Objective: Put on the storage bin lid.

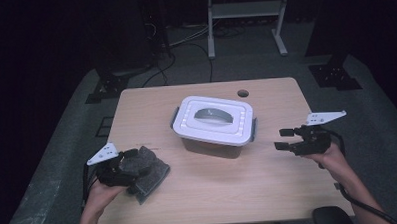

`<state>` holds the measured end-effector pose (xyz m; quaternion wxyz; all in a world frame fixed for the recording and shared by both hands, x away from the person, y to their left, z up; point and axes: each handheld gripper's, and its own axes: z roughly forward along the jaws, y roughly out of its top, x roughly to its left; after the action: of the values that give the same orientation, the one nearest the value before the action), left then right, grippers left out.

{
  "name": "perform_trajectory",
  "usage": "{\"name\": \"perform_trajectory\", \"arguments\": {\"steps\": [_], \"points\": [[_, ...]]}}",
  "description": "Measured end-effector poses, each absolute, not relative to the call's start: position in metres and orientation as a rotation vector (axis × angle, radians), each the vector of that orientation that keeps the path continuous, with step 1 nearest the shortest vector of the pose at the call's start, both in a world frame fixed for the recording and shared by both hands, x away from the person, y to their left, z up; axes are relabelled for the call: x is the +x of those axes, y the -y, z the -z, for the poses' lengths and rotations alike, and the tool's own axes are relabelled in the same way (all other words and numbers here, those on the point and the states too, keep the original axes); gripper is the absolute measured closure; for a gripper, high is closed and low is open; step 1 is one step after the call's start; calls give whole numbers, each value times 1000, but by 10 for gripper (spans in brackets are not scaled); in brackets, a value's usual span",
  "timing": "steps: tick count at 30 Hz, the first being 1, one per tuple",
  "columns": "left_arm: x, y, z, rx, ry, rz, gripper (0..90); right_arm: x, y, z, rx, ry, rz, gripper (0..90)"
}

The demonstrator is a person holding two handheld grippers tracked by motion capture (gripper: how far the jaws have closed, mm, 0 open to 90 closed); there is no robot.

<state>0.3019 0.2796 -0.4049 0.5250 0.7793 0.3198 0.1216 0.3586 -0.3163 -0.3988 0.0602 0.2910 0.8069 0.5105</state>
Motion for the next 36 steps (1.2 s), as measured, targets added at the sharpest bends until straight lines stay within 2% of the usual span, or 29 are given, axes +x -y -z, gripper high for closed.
{"name": "perform_trajectory", "arguments": {"steps": [36], "points": [[302, -280, 406, 1862, -771, -288, 79, 334, 338, 439, 992, -2401, -1595, 319]]}}
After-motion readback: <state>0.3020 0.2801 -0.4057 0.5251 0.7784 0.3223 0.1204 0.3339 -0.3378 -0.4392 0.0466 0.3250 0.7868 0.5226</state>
